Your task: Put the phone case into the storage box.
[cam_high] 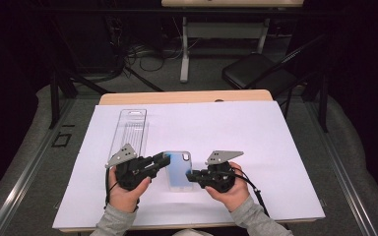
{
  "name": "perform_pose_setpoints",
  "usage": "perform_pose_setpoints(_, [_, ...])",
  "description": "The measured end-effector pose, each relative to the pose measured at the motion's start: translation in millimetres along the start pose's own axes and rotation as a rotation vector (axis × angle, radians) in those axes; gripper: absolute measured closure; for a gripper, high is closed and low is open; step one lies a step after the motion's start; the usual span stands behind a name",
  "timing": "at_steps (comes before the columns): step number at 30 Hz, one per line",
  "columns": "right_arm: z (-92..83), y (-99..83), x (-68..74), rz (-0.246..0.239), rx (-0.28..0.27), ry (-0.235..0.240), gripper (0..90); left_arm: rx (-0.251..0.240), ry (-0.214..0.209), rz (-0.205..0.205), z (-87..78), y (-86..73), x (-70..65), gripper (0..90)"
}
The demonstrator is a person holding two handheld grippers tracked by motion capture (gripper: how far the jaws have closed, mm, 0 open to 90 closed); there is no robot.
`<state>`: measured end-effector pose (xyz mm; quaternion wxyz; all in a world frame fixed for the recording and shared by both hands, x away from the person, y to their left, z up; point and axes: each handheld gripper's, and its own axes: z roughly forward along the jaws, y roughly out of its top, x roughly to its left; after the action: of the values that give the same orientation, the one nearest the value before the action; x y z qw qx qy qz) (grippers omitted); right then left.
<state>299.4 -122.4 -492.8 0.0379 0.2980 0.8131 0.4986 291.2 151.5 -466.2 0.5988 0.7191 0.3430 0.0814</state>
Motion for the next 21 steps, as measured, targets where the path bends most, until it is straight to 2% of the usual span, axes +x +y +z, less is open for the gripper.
perform_pose_setpoints(9, [-0.2,0.1,-0.2,0.001,-0.001,0.005,82.5,-0.003,0.001,-0.003,-1.4,0.0,0.2,79.7])
perform_pose_setpoints(17, [-0.7,0.1,-1.2,0.001,-0.002,0.014,82.5,-0.009,-0.018,-0.021,-2.0,-0.4,2.7,81.4])
perform_pose_setpoints(21, [-0.9,0.1,-2.1,0.006,0.002,0.018,82.4,-0.007,-0.02,-0.017,-2.3,-0.1,2.8,82.2])
